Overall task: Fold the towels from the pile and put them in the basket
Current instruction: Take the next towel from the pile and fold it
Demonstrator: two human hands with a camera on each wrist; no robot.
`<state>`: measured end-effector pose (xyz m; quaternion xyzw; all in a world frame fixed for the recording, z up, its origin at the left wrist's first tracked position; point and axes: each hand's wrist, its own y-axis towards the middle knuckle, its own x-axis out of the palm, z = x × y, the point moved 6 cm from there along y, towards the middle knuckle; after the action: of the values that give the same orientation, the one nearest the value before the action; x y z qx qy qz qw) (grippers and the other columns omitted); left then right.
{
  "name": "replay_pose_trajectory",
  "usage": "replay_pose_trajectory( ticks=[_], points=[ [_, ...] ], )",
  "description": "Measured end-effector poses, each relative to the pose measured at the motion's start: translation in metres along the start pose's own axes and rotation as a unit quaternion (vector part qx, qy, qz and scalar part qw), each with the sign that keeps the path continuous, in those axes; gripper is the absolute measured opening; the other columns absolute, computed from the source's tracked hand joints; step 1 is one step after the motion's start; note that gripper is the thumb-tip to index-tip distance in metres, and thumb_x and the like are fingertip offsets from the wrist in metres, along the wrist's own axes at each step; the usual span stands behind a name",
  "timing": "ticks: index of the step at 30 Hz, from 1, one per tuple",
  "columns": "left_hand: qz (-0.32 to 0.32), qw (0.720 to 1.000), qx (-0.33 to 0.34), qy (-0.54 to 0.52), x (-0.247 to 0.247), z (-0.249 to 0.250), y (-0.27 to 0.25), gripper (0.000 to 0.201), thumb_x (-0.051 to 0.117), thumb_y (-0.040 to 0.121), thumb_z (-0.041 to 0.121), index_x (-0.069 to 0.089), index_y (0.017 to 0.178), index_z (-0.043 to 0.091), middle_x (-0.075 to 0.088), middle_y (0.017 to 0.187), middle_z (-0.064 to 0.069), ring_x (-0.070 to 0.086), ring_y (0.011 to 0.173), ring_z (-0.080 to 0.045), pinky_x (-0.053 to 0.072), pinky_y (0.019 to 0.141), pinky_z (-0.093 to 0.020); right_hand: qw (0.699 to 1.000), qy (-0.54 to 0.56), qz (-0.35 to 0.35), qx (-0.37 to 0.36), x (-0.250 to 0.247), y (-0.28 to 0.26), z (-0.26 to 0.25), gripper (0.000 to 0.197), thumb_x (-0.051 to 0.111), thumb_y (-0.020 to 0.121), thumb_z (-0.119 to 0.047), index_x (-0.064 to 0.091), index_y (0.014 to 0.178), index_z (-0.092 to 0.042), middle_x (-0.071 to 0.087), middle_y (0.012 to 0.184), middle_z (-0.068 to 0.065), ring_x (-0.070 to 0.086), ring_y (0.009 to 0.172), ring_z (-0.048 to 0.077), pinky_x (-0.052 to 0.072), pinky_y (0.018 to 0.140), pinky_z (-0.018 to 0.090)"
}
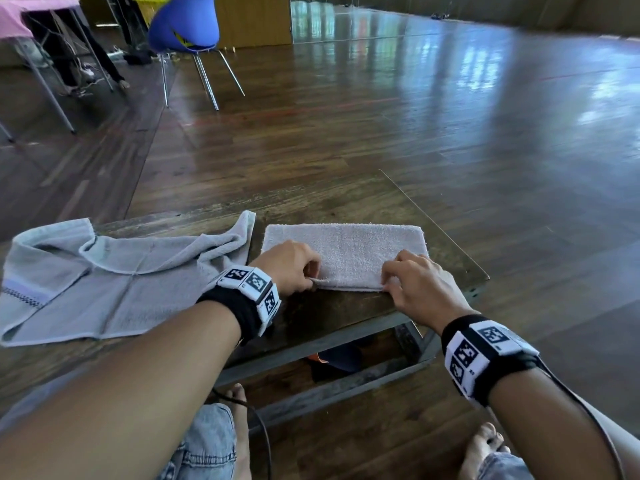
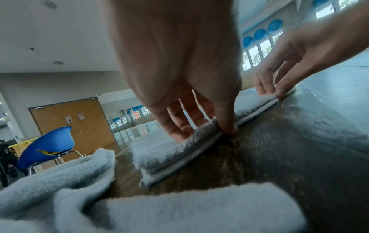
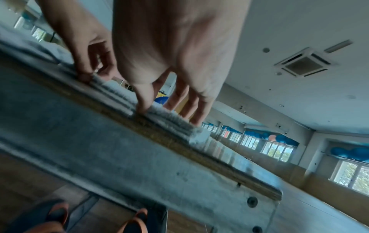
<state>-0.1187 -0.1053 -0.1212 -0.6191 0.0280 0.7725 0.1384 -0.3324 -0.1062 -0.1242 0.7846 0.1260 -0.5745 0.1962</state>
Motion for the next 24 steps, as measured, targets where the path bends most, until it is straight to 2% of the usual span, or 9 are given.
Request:
replay_pose_trajectory(
  ticks=[4, 7, 10, 12, 13, 15, 17, 20, 24],
  points=[
    [-0.058, 0.998, 0.004, -0.028, 0.007, 0.006, 0.000, 0.018, 0.084, 0.074, 0.025, 0.066, 0.072, 0.022, 0.059, 0.074, 0.011, 0.059, 0.076, -0.010, 0.046, 0.065, -0.024, 0.995, -0.025, -0.081, 0.052, -0.008, 0.007, 0.003, 0.012, 0.070, 0.085, -0.028, 0.069, 0.076, -0.036, 0.053, 0.091, -0.016, 0.049, 0.075, 0.010, 0.038, 0.073, 0.032],
    [-0.123, 0.990, -0.017, -0.066, 0.012, 0.012, -0.001, 0.038, 0.082, 0.069, 0.053, 0.066, 0.061, 0.020, 0.065, 0.062, 0.009, 0.058, 0.060, -0.007, 0.045, 0.054, -0.021, 0.977, -0.027, -0.197, 0.078, -0.010, 0.009, 0.008, 0.020, 0.072, 0.082, -0.042, 0.067, 0.064, -0.038, 0.061, 0.092, -0.013, 0.057, 0.078, 0.008, 0.048, 0.075, 0.034],
    [0.012, 0.995, -0.027, -0.092, -0.003, 0.020, 0.005, 0.058, 0.058, 0.079, 0.074, 0.052, 0.057, 0.021, 0.057, 0.059, 0.007, 0.052, 0.054, -0.011, 0.039, 0.052, -0.023, 0.986, 0.006, -0.142, 0.085, -0.015, 0.014, 0.005, 0.035, 0.059, 0.085, -0.060, 0.064, 0.060, -0.037, 0.061, 0.081, -0.012, 0.058, 0.075, 0.009, 0.047, 0.068, 0.032],
    [0.114, 0.993, -0.018, -0.033, -0.010, 0.028, 0.009, 0.040, 0.053, 0.090, 0.060, 0.058, 0.084, 0.021, 0.061, 0.091, 0.001, 0.059, 0.081, -0.013, 0.042, 0.064, -0.026, 0.997, 0.023, -0.029, 0.063, -0.017, 0.017, -0.006, 0.021, 0.052, 0.089, -0.052, 0.066, 0.084, -0.038, 0.062, 0.100, -0.012, 0.059, 0.093, 0.014, 0.046, 0.074, 0.034],
    [0.117, 0.993, -0.014, 0.002, -0.005, 0.032, 0.011, 0.033, 0.054, 0.093, 0.053, 0.057, 0.102, 0.021, 0.057, 0.108, -0.002, 0.057, 0.099, -0.018, 0.045, 0.074, -0.030, 0.999, 0.037, 0.000, 0.038, -0.013, 0.018, -0.014, 0.018, 0.052, 0.092, -0.045, 0.065, 0.101, -0.037, 0.060, 0.113, -0.012, 0.058, 0.104, 0.016, 0.045, 0.080, 0.035],
    [0.055, 0.997, -0.025, 0.054, 0.019, 0.038, 0.017, 0.046, 0.050, 0.096, 0.047, 0.043, 0.132, 0.021, 0.042, 0.137, -0.007, 0.039, 0.130, -0.025, 0.041, 0.101, -0.041, 0.998, 0.063, -0.010, -0.013, 0.007, 0.021, -0.028, 0.033, 0.051, 0.096, -0.032, 0.057, 0.128, -0.029, 0.052, 0.137, -0.009, 0.047, 0.128, 0.016, 0.043, 0.099, 0.038],
    [0.010, 0.998, -0.052, 0.035, 0.041, 0.040, 0.019, 0.058, 0.037, 0.101, 0.046, 0.024, 0.150, 0.018, 0.020, 0.158, -0.007, 0.012, 0.148, -0.025, 0.018, 0.119, -0.047, 0.996, 0.078, -0.032, -0.025, 0.027, 0.021, -0.034, 0.045, 0.046, 0.098, -0.023, 0.046, 0.144, -0.022, 0.038, 0.157, -0.006, 0.030, 0.146, 0.015, 0.029, 0.117, 0.039],
    [-0.030, 0.997, -0.065, -0.005, 0.059, 0.034, 0.024, 0.065, 0.018, 0.103, 0.050, -0.001, 0.158, 0.020, -0.009, 0.166, 0.001, -0.013, 0.153, -0.020, -0.006, 0.122, -0.049, 0.997, 0.054, -0.061, 0.003, 0.051, 0.018, -0.027, 0.054, 0.032, 0.104, -0.030, 0.026, 0.158, -0.026, 0.018, 0.167, -0.011, 0.008, 0.155, 0.010, 0.009, 0.126, 0.040],
    [-0.071, 0.995, -0.069, 0.004, 0.066, 0.023, 0.028, 0.068, 0.011, 0.101, 0.057, -0.014, 0.157, 0.026, -0.022, 0.164, 0.006, -0.022, 0.151, -0.015, -0.015, 0.120, -0.048, 0.995, 0.011, -0.094, 0.014, 0.060, 0.019, -0.022, 0.058, 0.020, 0.104, -0.043, 0.011, 0.160, -0.035, 0.003, 0.169, -0.017, -0.006, 0.155, 0.010, -0.001, 0.125, 0.048]
  ],
)
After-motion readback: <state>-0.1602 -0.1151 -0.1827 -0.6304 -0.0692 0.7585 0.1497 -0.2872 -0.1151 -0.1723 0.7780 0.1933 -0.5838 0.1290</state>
